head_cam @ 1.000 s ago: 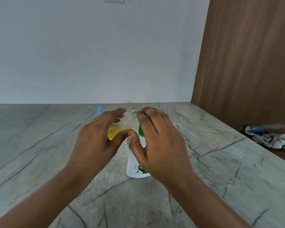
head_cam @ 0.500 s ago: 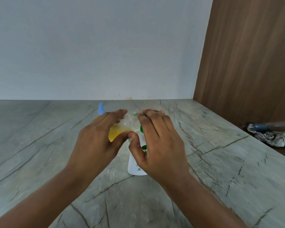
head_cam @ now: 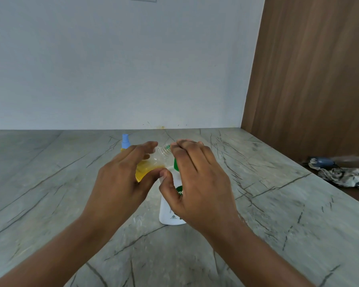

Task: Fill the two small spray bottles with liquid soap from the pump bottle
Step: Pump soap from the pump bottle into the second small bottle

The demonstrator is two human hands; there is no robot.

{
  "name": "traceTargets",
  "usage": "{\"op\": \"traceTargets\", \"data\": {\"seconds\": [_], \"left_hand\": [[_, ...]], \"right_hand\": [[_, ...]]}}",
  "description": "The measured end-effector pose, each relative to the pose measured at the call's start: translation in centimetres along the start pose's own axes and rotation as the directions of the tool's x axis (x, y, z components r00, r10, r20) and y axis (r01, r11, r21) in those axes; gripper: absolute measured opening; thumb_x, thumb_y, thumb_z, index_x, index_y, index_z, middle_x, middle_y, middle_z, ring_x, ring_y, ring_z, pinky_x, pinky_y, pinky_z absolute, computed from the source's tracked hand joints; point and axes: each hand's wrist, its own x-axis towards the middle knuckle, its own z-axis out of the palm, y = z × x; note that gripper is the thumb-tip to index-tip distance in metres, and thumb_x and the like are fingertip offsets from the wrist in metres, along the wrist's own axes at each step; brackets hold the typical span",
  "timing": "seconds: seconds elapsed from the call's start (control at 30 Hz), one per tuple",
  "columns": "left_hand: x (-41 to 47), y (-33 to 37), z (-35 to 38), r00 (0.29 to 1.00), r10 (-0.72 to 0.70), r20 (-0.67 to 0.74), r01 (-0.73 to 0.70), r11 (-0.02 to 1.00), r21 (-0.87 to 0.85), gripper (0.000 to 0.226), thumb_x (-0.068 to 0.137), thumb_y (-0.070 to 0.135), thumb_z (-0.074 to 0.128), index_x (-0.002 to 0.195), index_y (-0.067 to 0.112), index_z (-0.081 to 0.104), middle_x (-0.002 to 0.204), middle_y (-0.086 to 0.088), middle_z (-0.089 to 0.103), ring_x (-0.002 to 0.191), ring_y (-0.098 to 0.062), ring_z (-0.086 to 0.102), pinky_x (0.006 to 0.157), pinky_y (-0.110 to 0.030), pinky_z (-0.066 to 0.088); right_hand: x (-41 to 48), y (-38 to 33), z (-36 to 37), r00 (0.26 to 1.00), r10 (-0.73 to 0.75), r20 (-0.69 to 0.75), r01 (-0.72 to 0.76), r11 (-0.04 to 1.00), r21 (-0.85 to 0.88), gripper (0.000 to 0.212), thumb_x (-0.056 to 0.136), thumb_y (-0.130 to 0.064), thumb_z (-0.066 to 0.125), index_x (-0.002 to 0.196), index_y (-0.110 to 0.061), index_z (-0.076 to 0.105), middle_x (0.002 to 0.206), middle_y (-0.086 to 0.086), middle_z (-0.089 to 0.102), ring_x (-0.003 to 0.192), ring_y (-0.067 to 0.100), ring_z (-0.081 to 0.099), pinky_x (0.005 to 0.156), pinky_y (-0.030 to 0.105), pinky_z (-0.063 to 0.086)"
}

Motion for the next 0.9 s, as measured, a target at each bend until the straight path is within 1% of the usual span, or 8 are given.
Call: {"op": "traceTargets", "data": {"seconds": [0.1, 0.2, 0.3, 0.37, 0.57, 0.77, 0.83, 0.9], "left_hand": [[0.34, 0.24, -0.27, 1.000, 0.001, -0.010, -0.001, 1.000, 0.001, 0.053, 0.078, 0.053, 0.049, 0.118, 0.019, 0.060, 0.100, 0.008, 0.065, 0.087, 0.007, 0.050, 0.071, -0.009, 0.037], [0.50, 0.41, -0.28, 1.000, -0.006, -0.015, 0.006, 1.000, 0.005, 0.054, 0.078, 0.053, 0.054, 0.119, 0.019, 0.060, 0.101, 0.005, 0.067, 0.084, 0.001, 0.053, 0.071, -0.009, 0.037], [0.55, 0.79, -0.19, 1.000, -0.001, -0.017, 0.001, 1.000, 0.000, 0.056, 0.079, 0.056, 0.047, 0.118, 0.019, 0.060, 0.100, 0.006, 0.067, 0.084, 0.000, 0.054, 0.071, -0.009, 0.037], [0.58, 0.88, -0.19, 1.000, 0.001, -0.017, -0.001, 1.000, -0.003, 0.056, 0.079, 0.056, 0.046, 0.118, 0.019, 0.060, 0.100, 0.006, 0.067, 0.083, 0.000, 0.054, 0.070, -0.008, 0.038], [0.62, 1.09, -0.20, 0.999, 0.011, -0.038, -0.010, 1.000, 0.008, 0.057, 0.077, 0.056, 0.054, 0.118, 0.017, 0.060, 0.096, 0.010, 0.063, 0.081, -0.001, 0.053, 0.069, -0.008, 0.036], [0.16, 0.54, -0.02, 1.000, -0.014, -0.016, 0.014, 1.000, 0.018, 0.054, 0.078, 0.055, 0.054, 0.116, 0.018, 0.061, 0.095, 0.012, 0.062, 0.078, 0.002, 0.051, 0.067, -0.005, 0.034], [0.05, 0.33, 0.19, 1.000, -0.015, -0.005, 0.015, 1.000, 0.013, 0.052, 0.078, 0.053, 0.057, 0.116, 0.018, 0.061, 0.096, 0.014, 0.061, 0.079, 0.005, 0.049, 0.067, -0.005, 0.033], [-0.11, 0.18, 0.36, 1.000, -0.007, -0.001, 0.007, 1.000, 0.007, 0.051, 0.079, 0.053, 0.053, 0.116, 0.019, 0.060, 0.095, 0.018, 0.056, 0.085, 0.009, 0.046, 0.067, -0.001, 0.034]], "right_hand": [[0.49, -0.10, -0.16, 1.000, 0.004, -0.006, -0.004, 1.000, -0.003, 0.037, 0.084, -0.025, 0.053, 0.107, 0.001, 0.065, 0.105, 0.012, 0.064, 0.101, 0.024, 0.058, 0.087, 0.026, 0.044], [0.55, -0.08, -0.34, 1.000, 0.002, 0.008, -0.002, 1.000, -0.004, 0.038, 0.085, -0.024, 0.053, 0.110, 0.002, 0.064, 0.108, 0.013, 0.063, 0.104, 0.025, 0.056, 0.090, 0.026, 0.043], [0.50, 0.18, -0.67, 1.000, 0.004, -0.010, -0.004, 1.000, 0.000, 0.038, 0.085, -0.023, 0.052, 0.111, 0.002, 0.063, 0.108, 0.014, 0.063, 0.104, 0.024, 0.054, 0.089, 0.026, 0.041], [0.53, 0.18, -0.76, 1.000, 0.003, -0.020, -0.003, 1.000, -0.005, 0.038, 0.085, -0.023, 0.052, 0.111, 0.002, 0.063, 0.109, 0.014, 0.063, 0.104, 0.024, 0.054, 0.090, 0.027, 0.042], [0.45, 0.28, -0.49, 0.998, -0.010, -0.061, 0.011, 1.000, 0.007, 0.036, 0.084, -0.020, 0.054, 0.109, 0.003, 0.064, 0.106, 0.015, 0.063, 0.104, 0.024, 0.052, 0.090, 0.029, 0.044], [0.01, 0.23, 0.11, 0.999, 0.001, -0.047, -0.002, 1.000, -0.009, 0.035, 0.083, -0.022, 0.051, 0.105, 0.000, 0.066, 0.104, 0.012, 0.065, 0.100, 0.025, 0.058, 0.088, 0.029, 0.046], [-0.14, 0.17, 0.15, 0.999, -0.001, -0.041, 0.000, 1.000, -0.005, 0.035, 0.083, -0.022, 0.051, 0.104, 0.000, 0.067, 0.103, 0.012, 0.065, 0.098, 0.024, 0.058, 0.087, 0.028, 0.046], [-0.32, 0.06, 0.14, 0.999, 0.001, -0.037, -0.001, 1.000, -0.009, 0.034, 0.083, -0.021, 0.050, 0.104, 0.000, 0.067, 0.102, 0.012, 0.065, 0.098, 0.023, 0.057, 0.086, 0.027, 0.045]]}}
